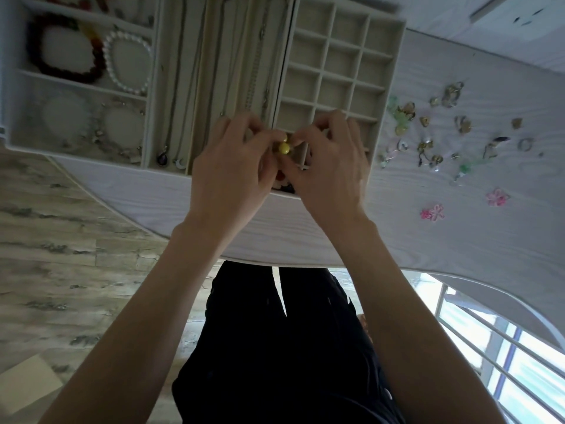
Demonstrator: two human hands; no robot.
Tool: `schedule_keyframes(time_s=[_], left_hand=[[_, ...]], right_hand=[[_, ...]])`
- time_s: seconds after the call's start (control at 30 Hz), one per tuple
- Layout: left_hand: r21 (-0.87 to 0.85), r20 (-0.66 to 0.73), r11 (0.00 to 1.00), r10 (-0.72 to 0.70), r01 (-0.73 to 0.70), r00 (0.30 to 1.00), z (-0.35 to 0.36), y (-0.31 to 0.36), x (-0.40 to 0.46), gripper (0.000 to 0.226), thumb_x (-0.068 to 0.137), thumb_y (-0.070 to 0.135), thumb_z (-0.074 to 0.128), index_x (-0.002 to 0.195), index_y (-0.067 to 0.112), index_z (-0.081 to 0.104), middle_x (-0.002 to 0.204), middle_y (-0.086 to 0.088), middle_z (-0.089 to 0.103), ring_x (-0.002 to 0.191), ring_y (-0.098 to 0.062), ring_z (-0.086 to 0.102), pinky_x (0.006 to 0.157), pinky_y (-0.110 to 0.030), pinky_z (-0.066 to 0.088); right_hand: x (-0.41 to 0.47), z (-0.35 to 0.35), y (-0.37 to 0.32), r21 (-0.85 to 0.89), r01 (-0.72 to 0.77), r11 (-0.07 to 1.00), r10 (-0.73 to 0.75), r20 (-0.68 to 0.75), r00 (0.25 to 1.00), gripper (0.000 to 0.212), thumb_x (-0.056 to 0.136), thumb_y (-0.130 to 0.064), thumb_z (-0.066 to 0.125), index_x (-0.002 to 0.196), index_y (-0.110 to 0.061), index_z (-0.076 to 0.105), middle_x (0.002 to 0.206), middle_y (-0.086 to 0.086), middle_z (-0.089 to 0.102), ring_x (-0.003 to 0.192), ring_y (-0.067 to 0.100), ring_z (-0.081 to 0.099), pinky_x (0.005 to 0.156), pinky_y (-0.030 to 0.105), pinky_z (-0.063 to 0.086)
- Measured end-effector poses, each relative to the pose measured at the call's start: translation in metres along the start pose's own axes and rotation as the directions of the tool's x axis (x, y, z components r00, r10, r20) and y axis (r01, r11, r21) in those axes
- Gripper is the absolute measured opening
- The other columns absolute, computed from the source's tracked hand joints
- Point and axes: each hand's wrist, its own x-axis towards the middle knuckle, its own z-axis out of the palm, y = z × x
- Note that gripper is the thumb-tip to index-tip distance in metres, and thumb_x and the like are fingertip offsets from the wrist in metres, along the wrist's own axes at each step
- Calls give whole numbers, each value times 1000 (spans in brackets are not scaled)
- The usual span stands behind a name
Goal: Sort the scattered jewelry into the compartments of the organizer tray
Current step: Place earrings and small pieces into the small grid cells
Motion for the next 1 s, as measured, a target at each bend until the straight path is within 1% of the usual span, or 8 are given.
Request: schedule_keyframes(time_s=[0.1, 0.23, 0.37, 0.5, 0.63, 0.77, 0.93, 1.0], left_hand=[[16, -7, 1000, -5, 5, 1000, 0, 1, 3, 21, 86, 19, 53, 98, 15, 70, 96, -6, 58, 90, -23, 54, 60, -24, 41], [34, -25, 999, -3, 4, 1000, 1, 1, 7, 19, 88, 23, 54, 94, 16, 70, 94, -6, 58, 88, -23, 55, 59, -23, 38], [23, -37, 1000, -16, 16, 999, 2, 2, 8, 14, 87, 22, 59, 93, 16, 70, 94, -5, 59, 88, -24, 56, 57, -27, 42], [33, -53, 999, -13, 15, 998, 3, 3, 8, 13, 86, 20, 59, 91, 14, 70, 93, -6, 59, 89, -24, 56, 56, -26, 40], [12, -56, 1000, -7, 8, 998, 4, 1, 8, 14, 86, 19, 58, 92, 14, 70, 94, -6, 59, 89, -23, 56, 61, -24, 40], [-12, -52, 1000, 4, -4, 999, 3, -1, 6, 19, 86, 22, 55, 94, 14, 71, 95, -7, 59, 89, -23, 56, 64, -22, 38], [-11, -45, 1000, 8, -9, 999, 2, -1, 6, 19, 87, 17, 56, 99, 13, 70, 95, -7, 59, 90, -23, 56, 66, -21, 40], [-6, -46, 1000, 1, -1, 999, 2, -1, 6, 20, 87, 17, 56, 102, 13, 69, 97, -8, 59, 91, -23, 56, 66, -22, 41]], right_hand=[[6, 0, -1, -27, -9, 1000, 10, 7, 1000, 22, 69, -32, 79, 73, -15, 66, 85, 4, 58, 82, 23, 56, 59, 25, 36], [5, -2, 2, -39, 22, 999, -23, -15, 1000, 20, 71, -29, 77, 73, -12, 66, 81, 6, 59, 79, 24, 55, 59, 29, 44], [0, -3, 1, -75, 17, 997, -20, -40, 999, 20, 71, -27, 76, 71, -10, 66, 79, 7, 60, 77, 26, 55, 59, 33, 47], [2, -3, -1, -109, -8, 994, 4, -40, 999, 21, 69, -29, 80, 72, -11, 69, 78, 5, 61, 76, 25, 55, 61, 30, 43], [9, 0, 1, -105, 11, 994, -12, -7, 1000, 23, 67, -33, 80, 71, -13, 70, 76, 4, 60, 77, 24, 56, 64, 26, 36], [4, -2, 6, -38, 23, 999, -24, -21, 999, 26, 66, -36, 81, 74, -15, 69, 78, 3, 59, 77, 22, 55, 60, 25, 39], [-4, -8, 9, 60, 30, 998, -26, -63, 998, 13, 69, -17, 80, 78, -14, 70, 82, 3, 60, 76, 20, 55, 62, 22, 36], [-4, -6, 7, 57, 16, 998, -13, -57, 998, 13, 68, -16, 79, 78, -14, 71, 82, 3, 60, 76, 20, 56, 61, 22, 35]])
